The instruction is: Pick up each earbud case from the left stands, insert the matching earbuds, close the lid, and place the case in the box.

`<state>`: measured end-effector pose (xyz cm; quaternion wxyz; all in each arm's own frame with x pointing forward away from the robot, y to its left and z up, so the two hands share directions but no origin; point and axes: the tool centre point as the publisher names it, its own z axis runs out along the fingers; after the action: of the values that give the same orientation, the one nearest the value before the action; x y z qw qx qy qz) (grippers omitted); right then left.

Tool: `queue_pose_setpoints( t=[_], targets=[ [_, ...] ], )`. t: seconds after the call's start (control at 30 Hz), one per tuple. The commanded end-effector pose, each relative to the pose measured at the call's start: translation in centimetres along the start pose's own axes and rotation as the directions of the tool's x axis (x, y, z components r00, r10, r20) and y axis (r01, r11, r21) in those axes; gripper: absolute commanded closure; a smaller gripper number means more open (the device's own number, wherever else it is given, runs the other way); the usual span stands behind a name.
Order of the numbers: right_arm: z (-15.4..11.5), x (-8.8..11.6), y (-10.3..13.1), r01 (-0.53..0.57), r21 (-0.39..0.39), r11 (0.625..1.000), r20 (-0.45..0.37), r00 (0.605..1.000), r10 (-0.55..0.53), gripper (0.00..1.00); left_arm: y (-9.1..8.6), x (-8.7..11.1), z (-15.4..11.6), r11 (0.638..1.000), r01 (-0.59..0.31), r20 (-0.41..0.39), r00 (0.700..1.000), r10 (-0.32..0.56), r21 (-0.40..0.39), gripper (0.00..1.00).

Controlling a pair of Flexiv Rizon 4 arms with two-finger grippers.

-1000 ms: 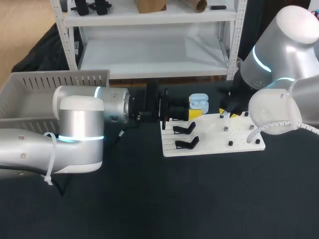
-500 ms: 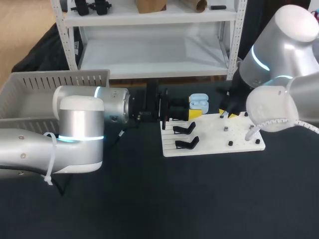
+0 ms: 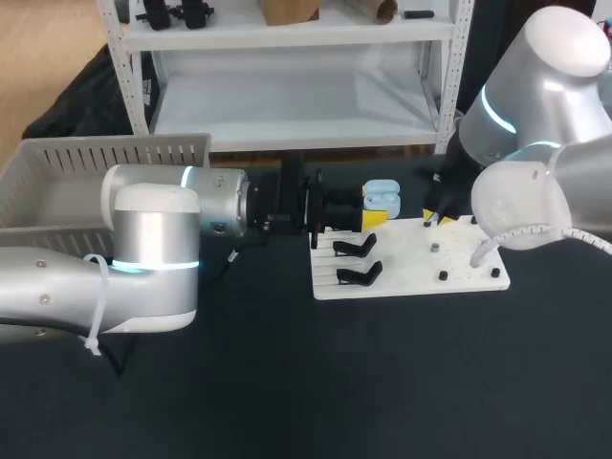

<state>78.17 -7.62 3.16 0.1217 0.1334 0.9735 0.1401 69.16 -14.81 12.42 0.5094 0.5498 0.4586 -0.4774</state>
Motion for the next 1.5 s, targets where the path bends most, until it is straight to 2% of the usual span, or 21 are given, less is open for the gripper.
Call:
queue_pose_setpoints(
  t=[0.03, 0.37, 0.47, 0.7, 0.83, 0.93, 1.17, 1.23, 1.5],
  targets=[
    [-1.3, 0.3, -0.5, -0.004, -0.006, 1.000, 0.011, 1.000, 0.004, 1.00, 0.0, 0.1, 0.0, 1.000, -0.002, 0.003, 1.000, 0.002, 0.000, 1.00],
    [-5.0, 0.0, -1.2, -0.026, -0.048, 0.999, 0.038, 0.999, 0.028, 1.00, 0.0, 0.1, 0.0, 1.000, -0.002, 0.003, 1.000, 0.002, 0.000, 1.00],
    [-6.9, -0.1, -1.2, -0.021, -0.061, 0.998, 0.054, 0.998, 0.024, 1.00, 0.0, 0.1, 0.0, 1.000, -0.002, 0.003, 1.000, 0.002, 0.000, 1.00],
    [-13.5, -0.5, -0.4, 0.019, -0.065, 0.998, 0.082, 0.997, -0.014, 1.00, 0.0, 0.1, 0.0, 1.000, -0.002, 0.003, 1.000, 0.002, 0.000, 1.00],
    [-16.6, 0.2, 0.6, 0.070, -0.035, 0.997, 0.093, 0.993, -0.067, 1.00, 0.0, 0.1, 0.0, 1.000, -0.002, 0.003, 1.000, 0.002, 0.000, 1.00],
    [-18.2, 1.0, 1.5, 0.123, 0.022, 0.992, 0.079, 0.989, -0.124, 1.00, 0.0, 0.1, 0.0, 1.000, -0.002, 0.003, 1.000, 0.002, 0.000, 1.00],
    [-19.4, 4.3, 3.5, 0.280, 0.162, 0.946, -0.015, 0.959, -0.281, 1.00, 0.0, 0.1, 0.0, 1.000, -0.002, 0.003, 1.000, 0.002, 0.000, 1.00],
    [-19.6, 5.0, 3.7, 0.300, 0.170, 0.939, -0.044, 0.954, -0.297, 1.00, 0.0, 0.1, 0.0, 1.000, -0.002, 0.003, 1.000, 0.002, 0.000, 1.00],
    [-19.6, 5.0, 3.7, 0.300, 0.170, 0.939, -0.044, 0.954, -0.297, 1.00, 0.0, 0.1, 0.0, 1.000, -0.002, 0.003, 1.000, 0.002, 0.000, 1.00]
  ],
)
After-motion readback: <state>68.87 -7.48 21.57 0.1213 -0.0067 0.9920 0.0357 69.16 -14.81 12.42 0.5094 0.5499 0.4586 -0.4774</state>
